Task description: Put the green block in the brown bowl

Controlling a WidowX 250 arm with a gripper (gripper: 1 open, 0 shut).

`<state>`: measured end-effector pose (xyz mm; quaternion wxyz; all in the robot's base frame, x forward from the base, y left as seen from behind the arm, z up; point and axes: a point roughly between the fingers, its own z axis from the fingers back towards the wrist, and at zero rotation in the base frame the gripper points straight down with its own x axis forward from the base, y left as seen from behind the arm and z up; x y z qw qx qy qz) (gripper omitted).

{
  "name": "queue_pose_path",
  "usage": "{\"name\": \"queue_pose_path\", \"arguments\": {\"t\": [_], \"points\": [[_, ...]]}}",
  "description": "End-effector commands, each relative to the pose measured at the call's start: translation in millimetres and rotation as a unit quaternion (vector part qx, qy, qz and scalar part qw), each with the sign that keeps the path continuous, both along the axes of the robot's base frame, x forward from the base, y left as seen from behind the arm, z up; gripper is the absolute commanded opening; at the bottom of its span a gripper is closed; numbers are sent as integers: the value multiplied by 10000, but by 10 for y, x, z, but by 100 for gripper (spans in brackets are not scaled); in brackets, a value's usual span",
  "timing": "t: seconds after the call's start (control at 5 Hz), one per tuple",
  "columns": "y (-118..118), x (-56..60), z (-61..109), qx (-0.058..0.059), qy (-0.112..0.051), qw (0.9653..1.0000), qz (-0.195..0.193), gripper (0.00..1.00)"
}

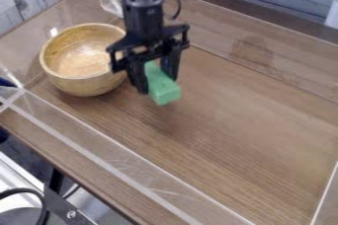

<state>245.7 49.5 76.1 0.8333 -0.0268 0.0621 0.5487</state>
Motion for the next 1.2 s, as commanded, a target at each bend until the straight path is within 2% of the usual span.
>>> {"name": "queue_pose_path", "arguments": {"t": [0.0,0.2,0.4,0.6,1.0], "points": [[95,220,274,-25,-348,9994,86,0],[264,296,315,-56,-395,9989,233,0],[512,303,313,-30,-452,9976,521,0],[786,279,302,13,-516,9956,780,0],[1085,289,169,148,-569,9914,1168,0]]}}
